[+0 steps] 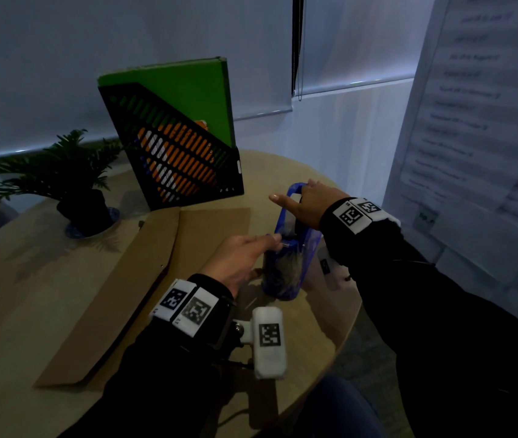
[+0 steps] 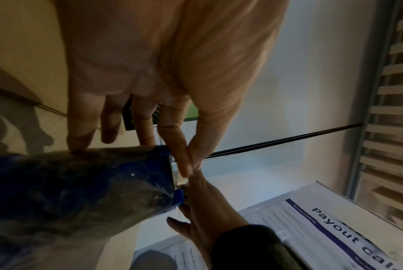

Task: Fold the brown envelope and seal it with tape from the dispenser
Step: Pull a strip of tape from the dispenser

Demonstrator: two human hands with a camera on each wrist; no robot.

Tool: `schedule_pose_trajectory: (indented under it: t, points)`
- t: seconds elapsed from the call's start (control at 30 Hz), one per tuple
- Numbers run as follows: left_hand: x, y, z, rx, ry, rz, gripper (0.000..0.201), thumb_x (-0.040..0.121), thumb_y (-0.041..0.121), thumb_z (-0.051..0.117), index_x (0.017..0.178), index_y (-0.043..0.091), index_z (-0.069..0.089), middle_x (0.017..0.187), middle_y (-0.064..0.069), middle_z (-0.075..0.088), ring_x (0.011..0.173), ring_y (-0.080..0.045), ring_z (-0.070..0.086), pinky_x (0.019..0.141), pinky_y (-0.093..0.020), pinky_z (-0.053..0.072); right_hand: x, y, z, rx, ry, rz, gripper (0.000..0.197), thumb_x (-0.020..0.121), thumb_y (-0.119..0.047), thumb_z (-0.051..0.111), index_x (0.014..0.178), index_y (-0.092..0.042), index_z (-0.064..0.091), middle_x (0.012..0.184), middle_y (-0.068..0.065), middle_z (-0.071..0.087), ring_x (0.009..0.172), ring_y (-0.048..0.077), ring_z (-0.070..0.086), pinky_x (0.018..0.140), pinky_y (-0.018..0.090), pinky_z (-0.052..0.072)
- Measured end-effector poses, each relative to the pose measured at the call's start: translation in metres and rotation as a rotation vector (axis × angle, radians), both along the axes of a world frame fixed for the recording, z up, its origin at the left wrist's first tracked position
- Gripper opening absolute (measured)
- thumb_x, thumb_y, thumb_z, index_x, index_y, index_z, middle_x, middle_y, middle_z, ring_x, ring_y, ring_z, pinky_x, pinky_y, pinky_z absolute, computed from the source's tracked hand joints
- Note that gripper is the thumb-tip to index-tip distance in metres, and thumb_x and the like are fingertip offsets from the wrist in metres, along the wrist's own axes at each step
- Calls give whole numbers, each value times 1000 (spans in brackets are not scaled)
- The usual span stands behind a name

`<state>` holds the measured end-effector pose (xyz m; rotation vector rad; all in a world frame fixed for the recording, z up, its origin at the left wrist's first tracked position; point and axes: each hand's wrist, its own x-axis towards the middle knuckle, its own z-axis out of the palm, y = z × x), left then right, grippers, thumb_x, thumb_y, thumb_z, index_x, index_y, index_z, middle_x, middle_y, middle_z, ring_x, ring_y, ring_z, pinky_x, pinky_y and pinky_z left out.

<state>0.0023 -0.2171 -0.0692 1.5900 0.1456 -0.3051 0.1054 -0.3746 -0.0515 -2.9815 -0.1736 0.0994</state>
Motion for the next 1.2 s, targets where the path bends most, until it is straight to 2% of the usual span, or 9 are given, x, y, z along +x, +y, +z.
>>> schedule_pose_trajectory:
  t: [0.13,0.33,0.57,0.63,0.77,0.9,0.97,1.07,1.2]
  points:
    - [0,2,-6,10,-7,13,20,87,25,65,68,18,70,89,3,70,113,-22,57,105,-48,42,-2,1,2,-7,5,0,98,79,-83,15,137,-11,49,150,18,35,134,32,41,110,45,35]
    - [-5,0,-9,3,-19,16,17,88,26,64,72,21,69,103,-5,70,111,-25,60,105,-46,44,-1,0,1,4,12,3,99,79,-83,15,136,-10,49,150,18,35,134,31,41,111,44,34]
    - [-7,-2,-8,29,-21,46,12,86,29,66,81,20,71,101,-1,71,107,-18,61,102,-42,47,1,-2,0,-7,6,11,100,77,-84,14,132,-10,52,144,18,41,126,32,47,107,46,39]
    - [-7,-2,-7,26,-21,37,12,87,27,66,80,19,70,100,-1,71,104,-18,62,97,-37,49,2,-2,0,-13,10,15,100,77,-84,13,132,-10,53,145,19,40,127,33,47,107,46,39]
    - [-10,-4,-4,7,-42,24,14,90,20,62,79,12,66,90,-3,67,84,-12,62,77,-24,49,1,-2,1,-16,9,15,99,78,-83,13,130,-9,53,149,19,36,131,32,44,108,45,37]
    - [-9,-4,-8,25,-56,16,14,89,22,63,89,8,67,101,-7,67,90,-15,62,80,-27,49,-1,-1,0,-17,12,4,100,79,-83,15,135,-8,49,152,19,32,136,32,39,112,46,34]
    - [-9,-4,-11,31,-64,26,13,89,22,64,80,12,66,98,-7,67,93,-18,62,81,-29,48,0,-2,0,-12,12,3,100,78,-83,14,137,-10,47,153,18,30,137,32,38,113,46,33]
    - [-8,-3,-13,58,-91,18,26,89,21,64,63,18,59,90,-3,66,94,-19,61,82,-31,47,1,-2,-1,-12,9,10,99,79,-83,15,136,-10,49,150,19,34,135,32,40,111,46,34]
    - [-9,-1,-12,81,-124,-3,29,90,21,63,61,18,58,89,-1,66,96,-20,62,93,-40,50,1,-1,-3,0,-15,12,96,79,-83,16,131,-11,53,142,18,43,127,32,47,106,44,39]
